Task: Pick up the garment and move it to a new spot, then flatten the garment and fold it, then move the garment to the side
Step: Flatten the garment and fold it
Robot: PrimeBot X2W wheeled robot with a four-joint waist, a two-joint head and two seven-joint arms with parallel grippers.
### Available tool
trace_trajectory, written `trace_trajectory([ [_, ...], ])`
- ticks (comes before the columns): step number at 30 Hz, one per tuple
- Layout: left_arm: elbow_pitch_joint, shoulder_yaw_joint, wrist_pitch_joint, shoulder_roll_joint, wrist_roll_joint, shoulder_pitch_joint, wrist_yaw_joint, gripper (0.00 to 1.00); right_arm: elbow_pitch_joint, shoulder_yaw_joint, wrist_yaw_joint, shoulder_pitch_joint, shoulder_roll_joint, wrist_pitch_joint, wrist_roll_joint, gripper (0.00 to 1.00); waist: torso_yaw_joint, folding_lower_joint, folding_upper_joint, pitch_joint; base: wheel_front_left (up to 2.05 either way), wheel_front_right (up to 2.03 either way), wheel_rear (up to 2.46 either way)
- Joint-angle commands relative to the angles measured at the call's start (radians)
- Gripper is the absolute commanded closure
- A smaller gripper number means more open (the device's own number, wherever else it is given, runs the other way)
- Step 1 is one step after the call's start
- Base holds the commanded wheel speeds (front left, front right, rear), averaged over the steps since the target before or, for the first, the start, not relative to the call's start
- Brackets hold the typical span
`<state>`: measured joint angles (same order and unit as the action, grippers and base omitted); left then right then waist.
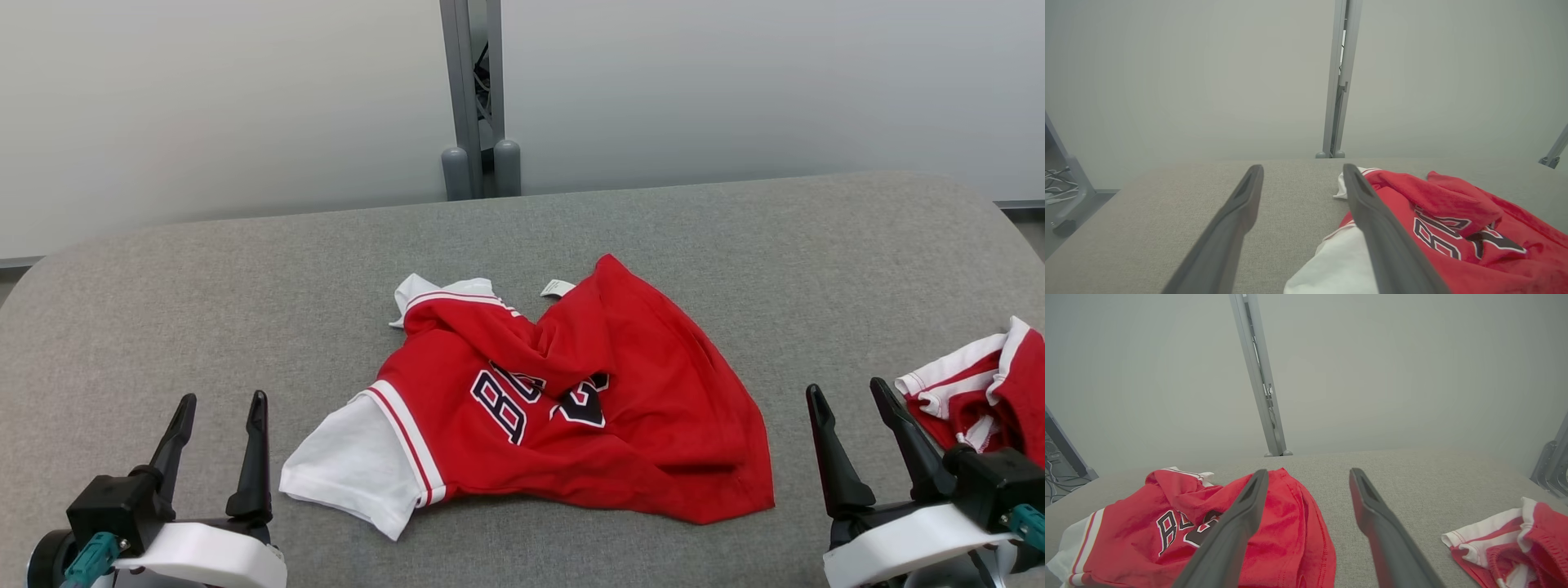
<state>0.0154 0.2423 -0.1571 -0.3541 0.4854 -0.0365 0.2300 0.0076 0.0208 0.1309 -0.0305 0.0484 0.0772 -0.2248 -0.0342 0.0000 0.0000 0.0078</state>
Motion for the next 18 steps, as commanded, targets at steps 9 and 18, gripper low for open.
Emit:
trace_trajectory([
  [9, 0.009, -0.002, 0.014, -0.015, 0.013, 0.014, 0.003, 0.0, -0.012, -0.006, 0.0, -0.007, 0.005, -0.004, 0.0, 0.0, 0.006, 0.0, 0.0, 0.001, 0.0, 0.0, 0.0],
  [18, -0.049, 0.051, 0.187, -0.035, 0.054, 0.071, -0.037, 0.0, -0.02, 0.011, 0.0, 0.014, 0.005, -0.004, 0.005, 0.0, -0.007, 0.0, 0.0, 0.049, 0.0, 0.0, 0.0],
])
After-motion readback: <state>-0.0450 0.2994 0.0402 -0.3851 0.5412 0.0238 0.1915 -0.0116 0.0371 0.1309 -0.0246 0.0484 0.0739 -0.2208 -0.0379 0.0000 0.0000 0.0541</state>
